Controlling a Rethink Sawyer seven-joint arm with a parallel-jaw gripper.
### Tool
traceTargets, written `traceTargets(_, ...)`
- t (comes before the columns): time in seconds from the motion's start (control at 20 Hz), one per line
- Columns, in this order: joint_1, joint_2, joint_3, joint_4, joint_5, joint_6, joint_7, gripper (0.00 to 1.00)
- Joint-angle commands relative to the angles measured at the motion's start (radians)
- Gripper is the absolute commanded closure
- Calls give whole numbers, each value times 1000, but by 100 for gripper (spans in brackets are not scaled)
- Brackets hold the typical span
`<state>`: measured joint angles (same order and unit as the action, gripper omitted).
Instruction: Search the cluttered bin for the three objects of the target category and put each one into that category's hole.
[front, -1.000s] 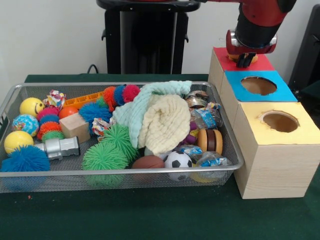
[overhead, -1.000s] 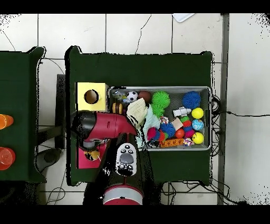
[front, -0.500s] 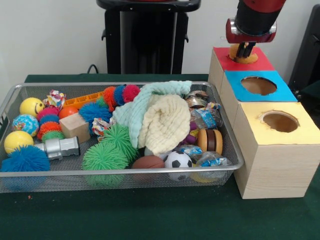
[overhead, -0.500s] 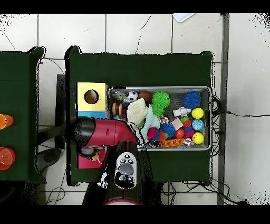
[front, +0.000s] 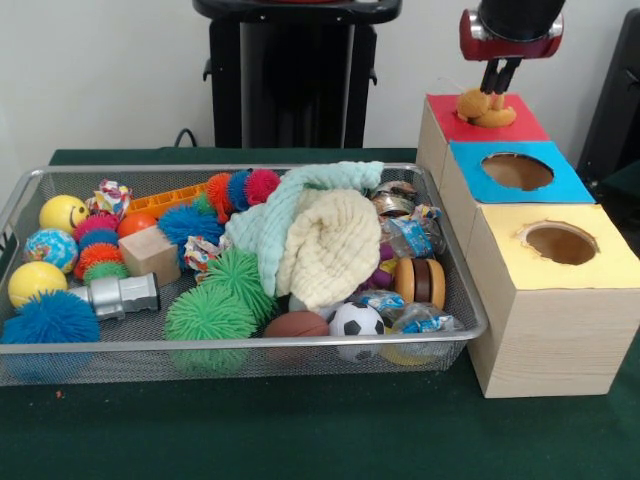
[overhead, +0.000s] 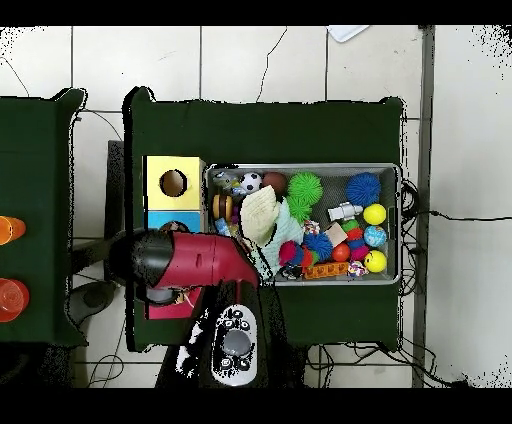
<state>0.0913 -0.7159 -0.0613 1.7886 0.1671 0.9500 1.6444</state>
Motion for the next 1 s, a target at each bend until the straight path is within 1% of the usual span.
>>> traceTargets(0.05,-16,45,43,123,36,-91,180,100)
traceTargets(0.2,-19,73,49,141,35,-147,176,100)
traceTargets(0.35,-22,111,55,147,34,-177,176,100)
traceTargets(0.5,-23,171,62,147,32,-237,181,100)
traceTargets(0.65,-27,224,82,168,54,-301,182,100)
traceTargets(0.7,-30,242,93,178,61,-343,177,100)
traceTargets(0.75,-32,265,100,177,59,-390,173,100)
traceTargets(0.85,-38,299,107,163,54,-452,167,100)
traceTargets(0.95,-38,306,105,148,49,-467,167,100)
traceTargets(1.0,-39,301,103,141,49,-456,162,100)
